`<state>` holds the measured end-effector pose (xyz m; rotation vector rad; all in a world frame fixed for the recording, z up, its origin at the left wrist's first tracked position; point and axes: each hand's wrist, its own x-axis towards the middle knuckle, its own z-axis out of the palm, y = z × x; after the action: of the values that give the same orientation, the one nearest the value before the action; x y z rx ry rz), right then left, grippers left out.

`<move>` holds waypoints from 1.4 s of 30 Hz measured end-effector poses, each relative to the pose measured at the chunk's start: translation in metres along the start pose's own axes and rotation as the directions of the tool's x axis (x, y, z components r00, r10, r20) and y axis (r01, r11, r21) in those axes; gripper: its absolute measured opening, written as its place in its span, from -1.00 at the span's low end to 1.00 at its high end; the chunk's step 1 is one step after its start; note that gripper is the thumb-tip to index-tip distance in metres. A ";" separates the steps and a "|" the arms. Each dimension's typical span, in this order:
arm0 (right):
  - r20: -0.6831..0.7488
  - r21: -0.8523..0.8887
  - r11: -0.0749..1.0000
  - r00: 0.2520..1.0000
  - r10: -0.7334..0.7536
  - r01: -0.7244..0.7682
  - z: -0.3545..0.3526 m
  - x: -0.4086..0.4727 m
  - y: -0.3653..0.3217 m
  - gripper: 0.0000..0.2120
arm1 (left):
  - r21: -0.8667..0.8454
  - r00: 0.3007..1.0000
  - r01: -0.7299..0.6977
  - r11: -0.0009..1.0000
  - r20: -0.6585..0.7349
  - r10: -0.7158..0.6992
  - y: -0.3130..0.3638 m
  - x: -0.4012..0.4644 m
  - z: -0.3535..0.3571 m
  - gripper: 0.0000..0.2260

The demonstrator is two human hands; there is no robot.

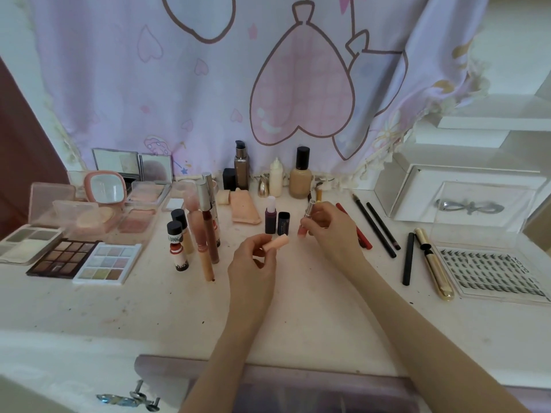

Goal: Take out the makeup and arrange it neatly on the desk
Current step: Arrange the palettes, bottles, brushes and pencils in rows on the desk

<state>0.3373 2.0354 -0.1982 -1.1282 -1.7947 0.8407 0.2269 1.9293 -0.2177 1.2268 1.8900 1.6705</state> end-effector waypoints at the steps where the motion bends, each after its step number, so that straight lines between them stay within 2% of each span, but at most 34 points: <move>1: 0.004 -0.030 1.000 1.000 0.008 -0.008 0.003 0.004 0.002 -0.88 | 0.004 1.000 -0.007 1.000 0.002 0.007 0.000 0.000 0.000 -0.80; 4: 0.022 -0.087 0.996 1.000 0.004 -0.002 0.010 0.011 0.008 -0.88 | 0.013 1.000 -0.015 1.000 0.006 0.015 -0.002 0.001 0.000 -0.79; 14: 0.010 -0.123 0.992 1.000 0.018 -0.017 0.015 0.016 0.013 -0.85 | -0.057 0.999 0.018 0.998 -0.040 -0.021 0.000 0.004 -0.002 -0.84; 20: -0.033 -0.026 0.998 0.998 0.053 -0.054 0.003 0.002 0.004 -0.76 | -0.150 0.997 0.073 0.986 -0.026 -0.077 0.000 0.003 -0.003 -0.85; 23: -0.065 -0.035 0.999 0.997 0.028 -0.031 -0.005 -0.017 -0.003 -0.85 | -0.191 0.994 0.099 0.977 -0.025 -0.105 0.002 0.002 -0.003 -0.87; 25: -0.008 -0.035 0.999 1.000 0.000 -0.001 -0.007 -0.034 -0.009 -0.95 | -0.222 0.994 0.102 0.970 -0.023 -0.110 0.004 0.002 -0.003 -0.88; 28: 0.156 0.120 0.993 0.988 0.001 -0.020 -0.005 -0.053 -0.019 -0.89 | -0.230 0.997 0.072 0.970 0.013 -0.071 0.006 0.000 -0.003 -0.90; 30: 0.172 0.239 0.969 0.985 0.013 -0.054 -0.003 -0.057 -0.022 -0.87 | -0.210 0.998 0.049 0.977 0.051 -0.039 0.008 0.000 -0.004 -0.92; 32: 0.139 0.287 0.956 0.990 0.027 -0.066 0.000 -0.058 -0.022 -0.89 | -0.189 0.997 0.028 0.982 0.079 -0.013 0.009 -0.002 -0.004 -0.92; 35: 0.085 0.280 0.959 0.996 0.030 -0.053 0.001 -0.054 -0.016 -0.92 | -0.121 0.992 -0.020 0.992 0.119 0.035 0.009 -0.002 -0.003 -0.91; 38: -0.024 0.168 0.986 1.000 0.003 0.001 -0.008 -0.040 -0.009 -0.90 | 0.081 0.976 -0.099 0.992 0.203 0.080 0.006 -0.002 0.002 -0.80; 40: -0.072 0.044 0.999 0.997 -0.022 0.025 -0.014 -0.027 -0.004 -0.84 | 0.287 0.954 -0.198 0.937 0.277 0.117 0.003 -0.003 0.006 -0.72; 42: -0.056 -0.060 0.998 0.998 -0.024 0.021 -0.017 -0.014 -0.001 -0.81 | 0.469 0.926 -0.302 0.830 0.351 0.139 -0.001 -0.005 0.011 -0.66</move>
<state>0.3562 2.0236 -0.1945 -1.1565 -1.7919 0.7398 0.2371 1.9323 -0.2227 1.8568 2.1240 0.9909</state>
